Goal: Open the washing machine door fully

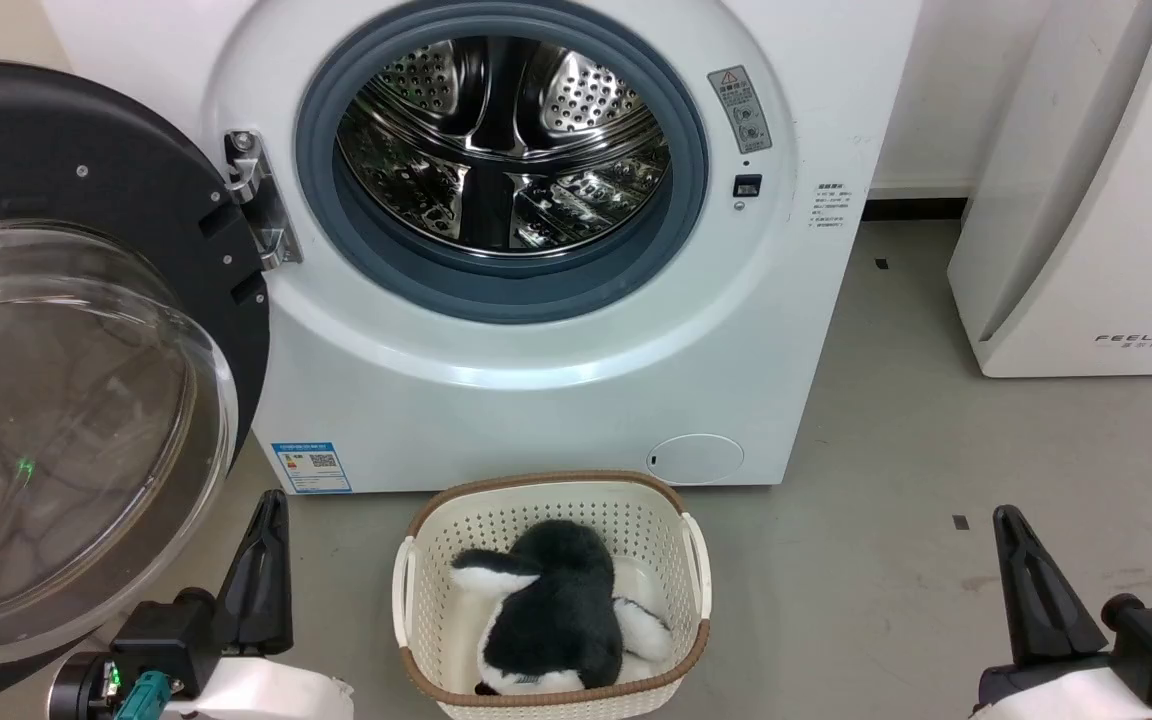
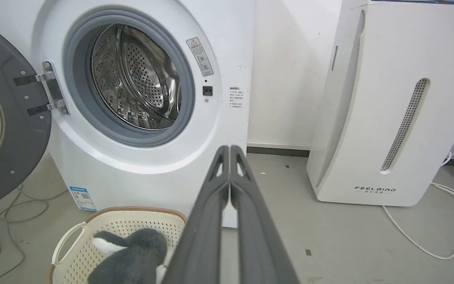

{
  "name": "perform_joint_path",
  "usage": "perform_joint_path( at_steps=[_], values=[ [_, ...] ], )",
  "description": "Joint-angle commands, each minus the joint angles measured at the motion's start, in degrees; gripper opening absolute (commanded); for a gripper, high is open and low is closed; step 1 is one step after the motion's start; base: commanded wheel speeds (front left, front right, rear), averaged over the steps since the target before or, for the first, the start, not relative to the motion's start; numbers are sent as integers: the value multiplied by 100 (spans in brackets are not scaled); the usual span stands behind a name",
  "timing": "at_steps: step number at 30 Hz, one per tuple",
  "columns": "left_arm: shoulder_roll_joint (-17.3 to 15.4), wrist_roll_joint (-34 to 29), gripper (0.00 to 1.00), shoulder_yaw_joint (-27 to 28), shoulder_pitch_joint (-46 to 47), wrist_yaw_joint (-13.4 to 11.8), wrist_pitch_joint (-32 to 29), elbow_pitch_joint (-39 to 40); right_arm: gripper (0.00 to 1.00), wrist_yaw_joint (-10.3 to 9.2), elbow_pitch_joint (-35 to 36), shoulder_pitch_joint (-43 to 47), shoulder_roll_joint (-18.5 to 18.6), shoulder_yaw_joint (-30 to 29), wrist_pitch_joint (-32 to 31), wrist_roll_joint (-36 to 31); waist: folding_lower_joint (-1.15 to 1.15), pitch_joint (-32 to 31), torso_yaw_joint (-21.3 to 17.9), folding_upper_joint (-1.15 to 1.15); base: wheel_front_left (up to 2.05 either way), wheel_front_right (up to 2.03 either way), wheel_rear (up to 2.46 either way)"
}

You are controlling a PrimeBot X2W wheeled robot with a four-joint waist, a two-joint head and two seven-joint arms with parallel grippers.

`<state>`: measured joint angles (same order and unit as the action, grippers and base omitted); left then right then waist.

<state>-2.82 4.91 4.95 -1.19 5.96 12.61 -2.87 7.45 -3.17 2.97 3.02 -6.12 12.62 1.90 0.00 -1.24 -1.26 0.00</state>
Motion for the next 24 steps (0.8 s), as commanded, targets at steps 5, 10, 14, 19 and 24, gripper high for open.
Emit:
perform_joint_path(
  at_steps=[5,10,14,19,24],
  values=[
    [-2,-72,0,-28,25,-64,-81,48,0,1,52,-57,-3,52,-103,-31,0,7,8,0,0,0,0],
    [-2,-93,0,-51,29,-91,-141,60,0,1,65,-69,-3,80,-162,-39,0,13,14,0,0,0,0],
    [-3,-110,0,-70,33,-112,-189,70,0,1,76,-79,-4,103,-209,-46,0,17,18,0,0,0,0],
    [-3,-131,0,-94,38,-139,-248,82,0,1,89,-91,-4,131,-267,-54,0,23,24,0,0,0,0],
    [-3,-152,0,-117,43,-166,-308,94,0,1,103,-103,-5,159,-326,-62,0,29,30,0,0,0,0]
  ],
)
